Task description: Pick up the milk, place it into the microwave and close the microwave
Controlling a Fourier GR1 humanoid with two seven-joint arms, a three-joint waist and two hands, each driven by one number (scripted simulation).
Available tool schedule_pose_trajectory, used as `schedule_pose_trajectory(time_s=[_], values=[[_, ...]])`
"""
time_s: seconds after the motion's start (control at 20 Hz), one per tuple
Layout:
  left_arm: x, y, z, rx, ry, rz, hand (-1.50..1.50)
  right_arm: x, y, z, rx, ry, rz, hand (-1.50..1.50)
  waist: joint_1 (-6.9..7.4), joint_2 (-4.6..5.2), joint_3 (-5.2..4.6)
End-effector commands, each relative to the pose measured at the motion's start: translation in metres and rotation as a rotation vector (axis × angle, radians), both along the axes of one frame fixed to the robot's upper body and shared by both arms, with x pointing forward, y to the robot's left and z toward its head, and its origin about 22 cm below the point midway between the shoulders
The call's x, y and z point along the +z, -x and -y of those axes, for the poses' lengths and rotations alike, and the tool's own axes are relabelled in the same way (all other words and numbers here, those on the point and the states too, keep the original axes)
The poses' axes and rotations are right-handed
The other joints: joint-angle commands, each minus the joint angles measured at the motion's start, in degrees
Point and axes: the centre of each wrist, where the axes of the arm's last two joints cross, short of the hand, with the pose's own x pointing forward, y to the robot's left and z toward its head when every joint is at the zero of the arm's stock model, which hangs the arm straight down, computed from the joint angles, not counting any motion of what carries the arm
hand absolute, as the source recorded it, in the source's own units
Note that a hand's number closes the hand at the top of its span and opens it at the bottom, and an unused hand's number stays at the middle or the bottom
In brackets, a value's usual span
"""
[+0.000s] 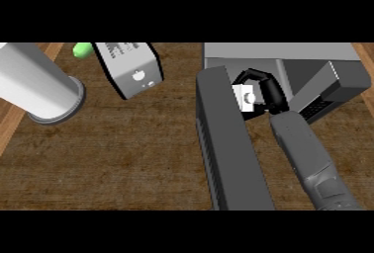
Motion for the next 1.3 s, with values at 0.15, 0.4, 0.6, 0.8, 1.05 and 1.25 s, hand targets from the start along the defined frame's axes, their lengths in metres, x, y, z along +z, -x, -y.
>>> schedule_pose_trajectory(time_s=[0.15,0.4,0.6,0.8,1.05,1.25], values=[[0.001,-0.007,0.003,-0.015,0.007,-0.001,-1.5,0.014,-0.019,-0.037,-0.108,0.139,-0.002,1.5,1.62,0.67,0.04],[-0.004,-0.008,-0.012,-0.037,-0.024,0.02,-1.5,0.027,-0.029,-0.029,-0.198,0.172,0.043,1.5,3.11,1.16,0.05],[-0.006,-0.02,-0.011,-0.044,-0.016,0.02,-1.5,0.029,-0.031,-0.027,-0.258,0.178,0.051,1.5,4.39,2.05,0.09],[-0.006,-0.025,0.002,-0.081,-0.01,0.034,-1.5,0.061,-0.046,-0.016,-0.388,0.211,0.125,1.5,5.42,2.62,0.12],[-0.003,-0.032,-0.006,-0.093,-0.025,0.024,-1.5,0.049,-0.041,0.001,-0.424,0.321,0.228,1.5,6.2,3.38,0.18],[-0.01,-0.042,-0.005,-0.105,-0.011,0.016,-1.5,0.052,-0.042,0.01,-0.459,0.399,0.258,1.5,5.95,3.49,0.11]])
